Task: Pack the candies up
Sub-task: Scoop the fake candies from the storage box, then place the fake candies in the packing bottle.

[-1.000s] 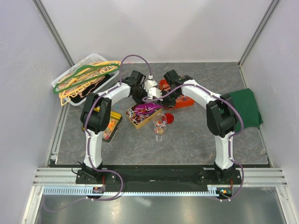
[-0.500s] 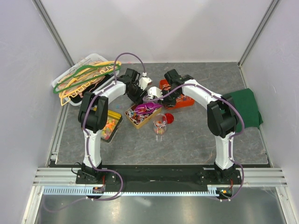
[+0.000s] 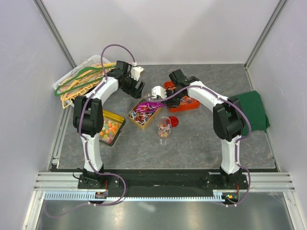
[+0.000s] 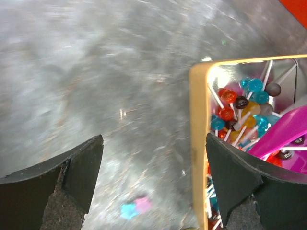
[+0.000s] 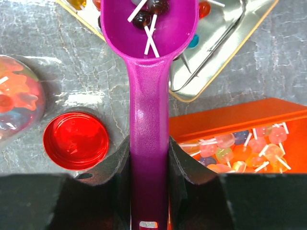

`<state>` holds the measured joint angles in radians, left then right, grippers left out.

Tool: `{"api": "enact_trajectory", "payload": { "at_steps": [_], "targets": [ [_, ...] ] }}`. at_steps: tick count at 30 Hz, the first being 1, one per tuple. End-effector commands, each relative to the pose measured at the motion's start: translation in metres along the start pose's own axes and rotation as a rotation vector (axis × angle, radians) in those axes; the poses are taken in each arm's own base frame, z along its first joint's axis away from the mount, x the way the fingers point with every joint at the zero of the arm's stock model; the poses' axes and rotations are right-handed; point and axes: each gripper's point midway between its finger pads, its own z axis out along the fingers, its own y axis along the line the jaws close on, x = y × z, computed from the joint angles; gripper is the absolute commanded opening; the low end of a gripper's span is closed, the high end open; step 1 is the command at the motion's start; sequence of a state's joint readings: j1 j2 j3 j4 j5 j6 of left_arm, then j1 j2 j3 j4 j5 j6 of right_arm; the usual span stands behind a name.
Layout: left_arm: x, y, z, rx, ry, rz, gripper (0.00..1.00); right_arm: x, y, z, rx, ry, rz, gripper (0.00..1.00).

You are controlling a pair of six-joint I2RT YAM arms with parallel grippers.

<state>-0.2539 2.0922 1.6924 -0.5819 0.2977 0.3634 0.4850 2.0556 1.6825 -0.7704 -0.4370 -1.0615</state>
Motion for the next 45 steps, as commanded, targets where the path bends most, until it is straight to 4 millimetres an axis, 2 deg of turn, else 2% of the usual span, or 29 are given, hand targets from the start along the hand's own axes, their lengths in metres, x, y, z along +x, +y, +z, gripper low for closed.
{"api": "enact_trajectory", "payload": {
  "at_steps": [1,5,11,16,21,25,26,27,29,30,32,36,41,45],
  "targets": [
    [-0.044,0.014,-0.054,-0.034,-0.143,-0.049,0.94,-0.033,-0.024,-0.030,0.100,-0.094,-0.031,0.00],
    [-0.040,0.019,-0.067,-0.040,-0.155,-0.073,0.94,-0.033,-0.030,-0.031,0.120,-0.098,-0.010,0.00],
    [-0.029,0.017,-0.080,-0.029,-0.157,-0.085,0.94,-0.035,-0.045,-0.044,0.166,-0.134,0.027,0.00],
    [-0.011,0.009,-0.088,0.001,-0.138,-0.090,0.94,-0.042,-0.058,-0.071,0.209,-0.191,0.069,0.00],
    [0.016,0.005,-0.092,0.022,-0.107,-0.109,0.95,-0.039,-0.054,-0.103,0.226,-0.199,0.071,0.00],
    [0.031,0.000,-0.100,0.036,-0.097,-0.119,0.94,-0.028,-0.038,-0.123,0.225,-0.185,0.071,0.00],
    [0.040,-0.003,-0.099,0.039,-0.083,-0.119,0.94,-0.022,-0.030,-0.127,0.214,-0.161,0.076,0.00],
    [0.043,-0.004,-0.100,0.040,-0.078,-0.117,0.94,-0.023,-0.024,-0.139,0.229,-0.153,0.064,0.00],
    [0.052,-0.007,-0.100,0.035,-0.066,-0.116,0.95,-0.014,-0.007,-0.144,0.208,-0.108,0.049,0.00],
    [0.054,-0.008,-0.100,0.031,-0.064,-0.117,0.95,-0.013,-0.001,-0.158,0.234,-0.085,0.032,0.00],
    [0.062,-0.008,-0.097,0.024,-0.054,-0.119,0.95,-0.003,0.016,-0.164,0.212,-0.039,0.025,0.00],
    [0.067,-0.010,-0.097,0.013,-0.060,-0.117,0.95,0.003,0.043,-0.187,0.202,0.012,0.014,0.00],
    [0.074,-0.016,-0.096,0.024,-0.064,-0.122,0.95,0.008,0.071,-0.205,0.187,0.044,0.015,0.00],
    [0.081,-0.017,-0.094,0.015,-0.055,-0.121,0.95,0.020,0.093,-0.205,0.154,0.080,0.023,0.00]
  ]
}}
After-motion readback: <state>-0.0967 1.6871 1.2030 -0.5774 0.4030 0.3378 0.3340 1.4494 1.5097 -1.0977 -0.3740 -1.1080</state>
